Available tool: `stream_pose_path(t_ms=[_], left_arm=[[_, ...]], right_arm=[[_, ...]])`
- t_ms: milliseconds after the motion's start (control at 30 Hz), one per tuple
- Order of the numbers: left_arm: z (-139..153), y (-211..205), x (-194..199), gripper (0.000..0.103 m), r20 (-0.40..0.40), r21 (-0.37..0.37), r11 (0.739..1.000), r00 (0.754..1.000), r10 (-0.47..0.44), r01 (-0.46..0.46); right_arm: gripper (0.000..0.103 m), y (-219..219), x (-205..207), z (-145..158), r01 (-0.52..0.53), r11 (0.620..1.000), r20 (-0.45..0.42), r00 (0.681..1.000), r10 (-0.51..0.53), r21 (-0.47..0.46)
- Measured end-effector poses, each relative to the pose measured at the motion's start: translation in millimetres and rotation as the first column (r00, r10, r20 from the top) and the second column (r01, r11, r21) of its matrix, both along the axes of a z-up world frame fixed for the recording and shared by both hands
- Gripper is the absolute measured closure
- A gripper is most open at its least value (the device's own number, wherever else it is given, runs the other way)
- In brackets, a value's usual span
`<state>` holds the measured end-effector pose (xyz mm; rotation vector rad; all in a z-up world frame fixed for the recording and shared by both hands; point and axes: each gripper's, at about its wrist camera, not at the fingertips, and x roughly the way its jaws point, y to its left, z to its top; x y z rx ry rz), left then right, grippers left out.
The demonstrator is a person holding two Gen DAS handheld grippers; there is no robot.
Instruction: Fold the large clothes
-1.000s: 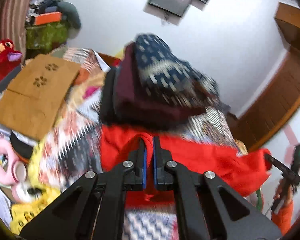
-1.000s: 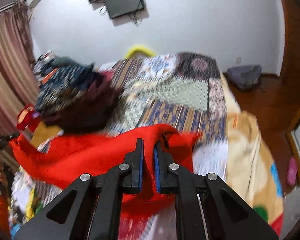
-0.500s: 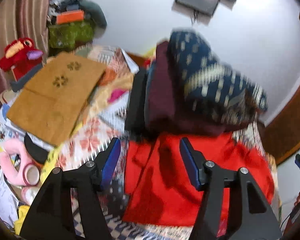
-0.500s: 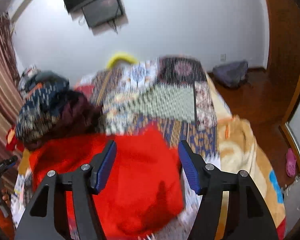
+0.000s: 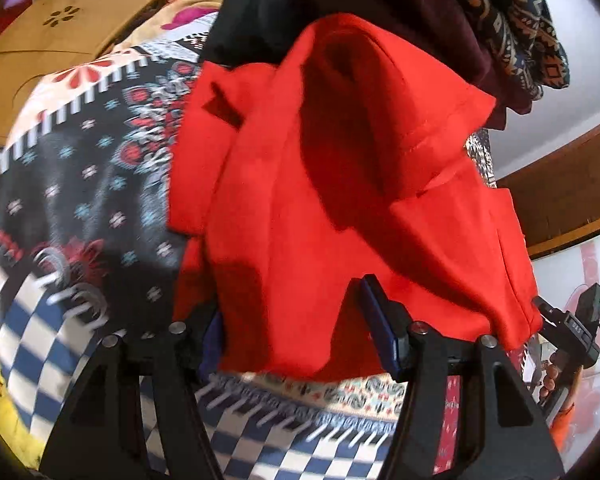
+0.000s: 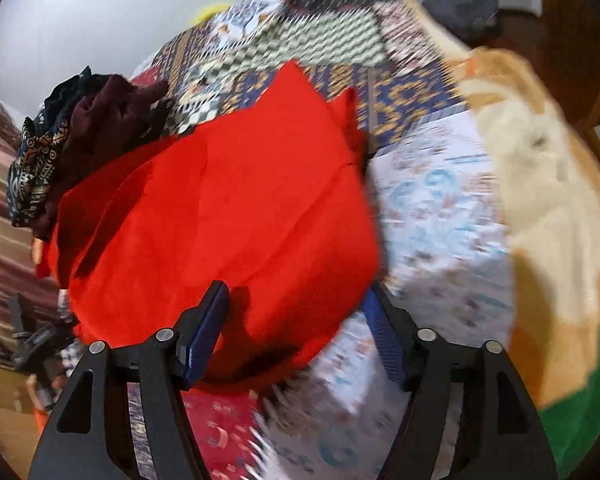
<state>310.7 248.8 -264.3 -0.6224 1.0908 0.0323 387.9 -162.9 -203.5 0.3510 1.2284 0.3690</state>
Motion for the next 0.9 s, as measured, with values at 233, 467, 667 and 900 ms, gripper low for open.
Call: stream_pose_path(t_ms=[233, 467, 667, 900], left_arm=[[-5.8, -1.8, 25.6, 0.051, 0.043, -0.016, 1.000, 0.999, 0.019, -0.019], [11.4, -12.8, 21.4, 0.095, 0.082, -0.123, 0.992, 0.996, -0.020, 0.030], [58.1, -10.4, -10.8, 0.096, 0.186, -0.166, 0.983, 0.982, -0.043, 0.075], [82.0, -7.3, -64.7, 0.101, 0.243, -0.036, 0.997, 0.968, -0.058, 0.069]], right_arm=[[0.032, 22.4, 21.7, -16.0, 0.011, 0.999, -0.009, 1.000, -0.011, -0.041], [0.080, 19.4, 12.7, 1.3, 0.022, 1.000, 0.037, 0.999, -0.021, -0.015], [0.086, 11.5, -25.9, 54.1, 0.019, 0.999, 0.156, 0.988, -0.025, 0.038], [0.087, 5.4, -79.9, 73.0, -0.015, 1.000, 0.224, 0.974, 0.021, -0.027]])
